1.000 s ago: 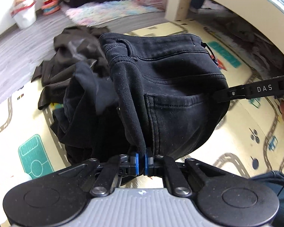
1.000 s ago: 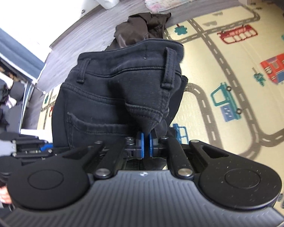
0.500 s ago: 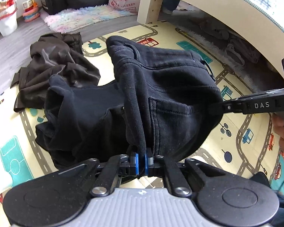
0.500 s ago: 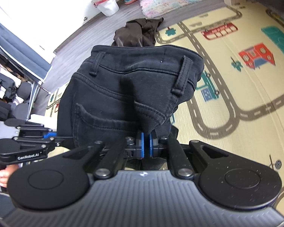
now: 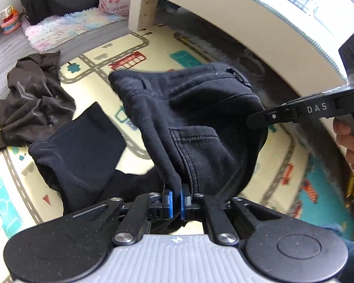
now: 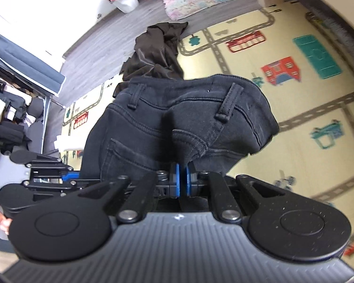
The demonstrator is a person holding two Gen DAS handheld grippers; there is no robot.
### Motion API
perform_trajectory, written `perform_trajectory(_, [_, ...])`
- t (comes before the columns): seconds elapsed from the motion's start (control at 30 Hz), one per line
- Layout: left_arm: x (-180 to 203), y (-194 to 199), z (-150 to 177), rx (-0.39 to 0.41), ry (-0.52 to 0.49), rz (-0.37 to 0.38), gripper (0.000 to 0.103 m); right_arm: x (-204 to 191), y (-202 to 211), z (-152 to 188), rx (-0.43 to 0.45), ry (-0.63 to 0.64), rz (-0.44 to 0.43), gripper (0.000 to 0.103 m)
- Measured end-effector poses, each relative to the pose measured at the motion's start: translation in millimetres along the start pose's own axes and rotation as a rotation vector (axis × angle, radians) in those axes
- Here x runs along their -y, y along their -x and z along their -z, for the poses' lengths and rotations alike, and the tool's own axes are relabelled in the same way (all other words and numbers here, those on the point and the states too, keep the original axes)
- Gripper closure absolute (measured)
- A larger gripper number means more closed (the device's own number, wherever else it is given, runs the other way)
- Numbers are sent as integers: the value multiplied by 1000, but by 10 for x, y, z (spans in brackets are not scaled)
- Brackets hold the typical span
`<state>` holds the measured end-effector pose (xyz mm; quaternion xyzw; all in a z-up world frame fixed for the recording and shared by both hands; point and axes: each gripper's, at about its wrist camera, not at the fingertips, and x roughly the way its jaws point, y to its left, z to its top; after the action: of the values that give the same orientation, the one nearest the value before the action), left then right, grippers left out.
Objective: Fold clothes
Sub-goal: 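Lift the black jeans off the pile with both grippers, then carry the jeans to the bed and lower them onto the sheet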
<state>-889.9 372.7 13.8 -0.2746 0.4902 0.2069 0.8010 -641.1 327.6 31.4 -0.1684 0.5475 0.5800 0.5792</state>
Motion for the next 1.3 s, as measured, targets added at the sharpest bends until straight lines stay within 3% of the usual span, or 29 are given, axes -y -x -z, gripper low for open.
perform_trajectory(0.33, [992,1067,-710,-23,-52,37,97,171,1435,-222,22,-94,-27,94])
perform_trajectory(0.67, [2276,1885,-1484,-109,-253,106,96,329,2931,-287,76,-242,12,94])
perform_trajectory(0.97, [3551,2453,-2144,-88,-459,163,96,609,4417,42,265,-428,63,94])
perform_trajectory(1.3, [5257,2769,-2925,-39,-548,297,96,1296,6078,188,512,-497,126,93])
